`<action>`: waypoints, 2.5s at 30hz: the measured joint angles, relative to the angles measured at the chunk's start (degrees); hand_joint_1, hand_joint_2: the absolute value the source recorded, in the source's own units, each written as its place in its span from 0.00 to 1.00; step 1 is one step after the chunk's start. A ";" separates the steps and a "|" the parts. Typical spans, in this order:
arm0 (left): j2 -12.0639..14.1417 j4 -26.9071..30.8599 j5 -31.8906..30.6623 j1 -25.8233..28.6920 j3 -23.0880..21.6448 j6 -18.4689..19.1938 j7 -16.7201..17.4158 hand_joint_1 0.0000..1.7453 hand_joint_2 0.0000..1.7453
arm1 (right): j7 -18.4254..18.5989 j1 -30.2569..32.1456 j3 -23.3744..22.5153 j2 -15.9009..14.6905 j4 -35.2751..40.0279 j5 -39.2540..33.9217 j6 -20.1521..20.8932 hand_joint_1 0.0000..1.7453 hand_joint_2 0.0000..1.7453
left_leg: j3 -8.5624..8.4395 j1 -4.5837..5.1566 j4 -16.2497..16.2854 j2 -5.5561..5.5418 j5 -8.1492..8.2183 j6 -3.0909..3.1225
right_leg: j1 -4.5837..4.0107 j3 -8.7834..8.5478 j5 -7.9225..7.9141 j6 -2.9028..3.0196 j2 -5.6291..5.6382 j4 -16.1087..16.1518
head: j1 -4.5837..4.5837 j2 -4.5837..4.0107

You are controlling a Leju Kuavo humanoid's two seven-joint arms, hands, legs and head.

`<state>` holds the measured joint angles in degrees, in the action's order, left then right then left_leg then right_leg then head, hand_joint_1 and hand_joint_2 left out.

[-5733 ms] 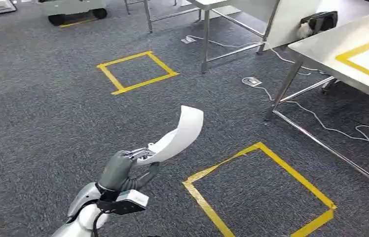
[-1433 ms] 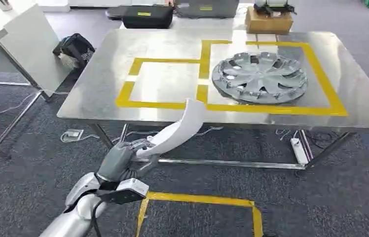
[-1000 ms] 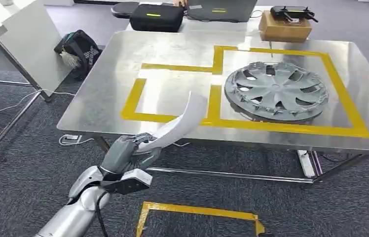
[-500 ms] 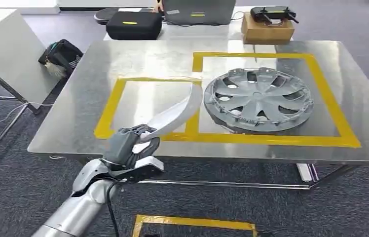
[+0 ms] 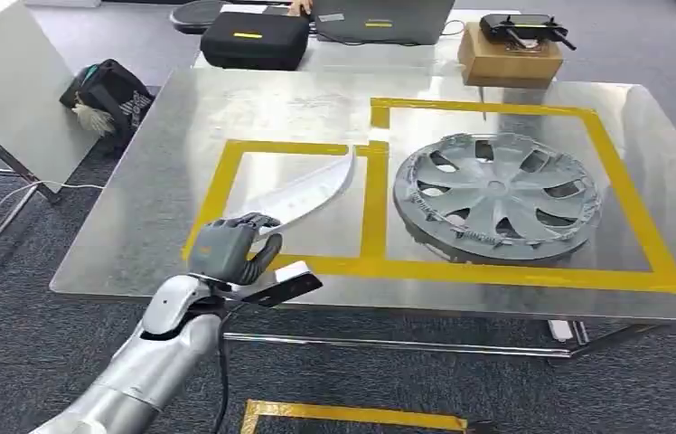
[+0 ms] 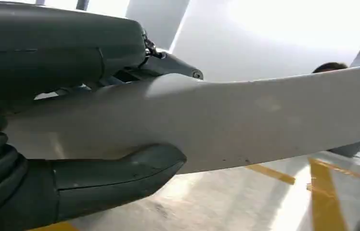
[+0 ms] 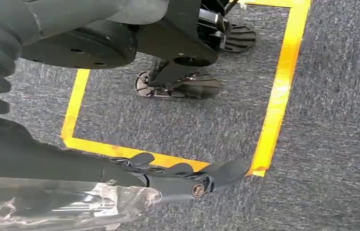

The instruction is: Take the parts from the cabinet and place them on the table.

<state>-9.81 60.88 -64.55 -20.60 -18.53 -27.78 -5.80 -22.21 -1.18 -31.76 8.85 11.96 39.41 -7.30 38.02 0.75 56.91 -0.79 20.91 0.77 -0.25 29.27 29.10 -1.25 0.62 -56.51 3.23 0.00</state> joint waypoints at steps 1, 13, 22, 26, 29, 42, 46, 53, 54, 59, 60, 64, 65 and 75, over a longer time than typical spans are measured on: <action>-0.02 -1.31 -2.17 -0.94 -0.13 -0.73 1.06 1.00 1.00 | 0.15 -0.03 0.00 0.00 0.00 0.26 0.02 0.00 1.00 | 0.00 0.03 0.01 0.00 0.02 0.02 | 0.06 -0.02 0.06 -0.40 0.00 0.06 | 0.00 0.00; -1.07 -21.76 -21.42 -14.70 -4.09 -1.03 16.99 1.00 1.00 | 1.49 -0.89 0.02 0.00 0.00 2.84 0.24 0.00 1.00 | -0.50 -0.05 -0.22 0.02 -0.10 -0.12 | 0.03 0.11 0.10 -0.89 0.01 0.15 | -0.02 0.00; -1.33 -30.22 -21.46 -20.38 -8.79 4.04 22.96 0.00 1.00 | 1.51 -0.91 0.02 0.00 0.00 4.22 0.66 0.00 0.00 | -0.56 -0.06 -0.25 0.02 -0.16 -0.12 | 0.01 -0.42 0.07 -0.91 0.01 0.14 | -0.02 0.00; -1.00 -32.95 -21.42 -22.45 -9.42 7.01 23.72 0.00 1.00 | 1.46 -0.86 0.02 -0.02 0.00 4.57 0.74 0.00 0.00 | -0.67 -0.08 -0.27 0.02 -0.16 -0.12 | -0.03 -0.40 0.08 -0.90 0.01 0.14 | -0.04 0.00; -0.76 -34.24 -21.31 -23.24 -9.29 7.45 23.26 0.00 1.00 | 1.46 -0.74 0.02 -0.09 0.00 4.57 0.90 0.00 0.00 | -0.68 -0.07 -0.27 0.02 -0.16 -0.12 | -0.03 -0.40 0.08 -0.90 0.00 0.14 | -0.02 0.00; -1.40 -35.40 -18.09 -21.74 -3.65 1.96 14.02 0.00 0.00 | 1.62 -0.27 -0.26 -0.20 0.00 4.81 0.70 0.00 0.00 | -0.68 -0.07 -0.27 0.02 -0.15 -0.12 | -0.02 -0.45 0.08 -0.90 0.00 0.15 | -0.02 0.00; -1.51 -35.40 -17.85 -21.46 -2.71 1.90 14.00 0.00 0.00 | 1.62 -0.23 -0.46 -0.20 0.00 4.81 0.70 0.00 0.00 | -0.69 -0.09 -0.27 0.02 -0.16 -0.12 | -0.03 -0.41 0.08 -0.90 0.00 0.15 | -0.02 0.00; -1.64 -35.40 -17.77 -21.31 -2.19 1.90 14.00 0.00 0.00 | 1.62 -0.21 -0.50 -0.20 0.00 4.81 0.70 0.00 0.00 | -0.69 -0.09 -0.27 0.02 -0.16 -0.12 | -0.03 -0.41 0.08 -0.89 0.00 0.15 | -0.02 0.00; -1.64 -35.40 -17.77 -21.31 -2.16 1.90 14.00 0.00 0.00 | 1.62 -0.21 -0.50 -0.20 0.00 4.81 0.70 0.00 0.00 | -0.69 -0.08 -0.27 0.02 -0.15 -0.12 | -0.03 -0.40 0.08 -0.89 0.00 0.15 | -0.02 0.00; -1.70 -35.40 -17.77 -21.30 -1.90 1.87 14.00 0.00 0.00 | 1.62 -0.20 -0.52 -0.20 0.00 4.81 0.70 0.00 0.00 | -0.70 -0.08 -0.27 0.02 -0.15 -0.12 | -0.03 -0.39 0.08 -0.89 0.00 0.15 | -0.02 0.00; -1.70 -35.40 -17.41 -21.28 -1.88 1.59 13.49 0.00 0.00 | 1.62 -0.20 -0.52 -0.20 0.00 4.79 0.70 0.00 0.00 | -0.69 -0.08 -0.27 0.02 -0.15 -0.12 | -0.03 -0.39 0.08 -0.90 0.00 0.15 | -0.02 0.00; -1.86 -33.45 -13.13 -19.52 -0.46 -2.94 7.06 0.00 0.00 | 1.46 -0.10 -0.96 -0.17 0.00 4.42 0.28 0.00 0.00 | -0.76 0.29 -0.05 0.01 0.41 0.44 | 0.32 -0.66 0.30 -1.48 0.04 0.44 | -0.02 0.00; -1.95 -32.13 -11.92 -18.69 -0.02 -3.20 5.46 0.00 0.00 | 1.46 -0.08 -1.20 -0.17 0.00 4.33 0.18 0.00 0.00 | -0.80 0.37 -0.06 0.01 0.37 0.58 | 0.40 -0.81 0.23 -1.66 0.04 0.50 | -0.06 0.00; -1.35 -4.98 12.28 0.63 1.99 -4.32 -12.38 0.00 0.00 | 1.44 0.81 -4.72 0.18 0.00 3.23 -2.87 0.00 0.00 | -1.75 -1.27 -1.03 0.31 0.17 0.29 | 1.75 5.28 2.21 -4.09 -0.21 -10.14 | 0.15 0.00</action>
<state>-11.17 55.90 -52.26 -19.97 -16.54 -32.09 -18.18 -20.76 -0.36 -36.48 9.03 11.96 42.64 -10.17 36.26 -0.52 55.88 -0.48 21.08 1.06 1.50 34.55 31.31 -5.34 0.41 -66.65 3.39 0.00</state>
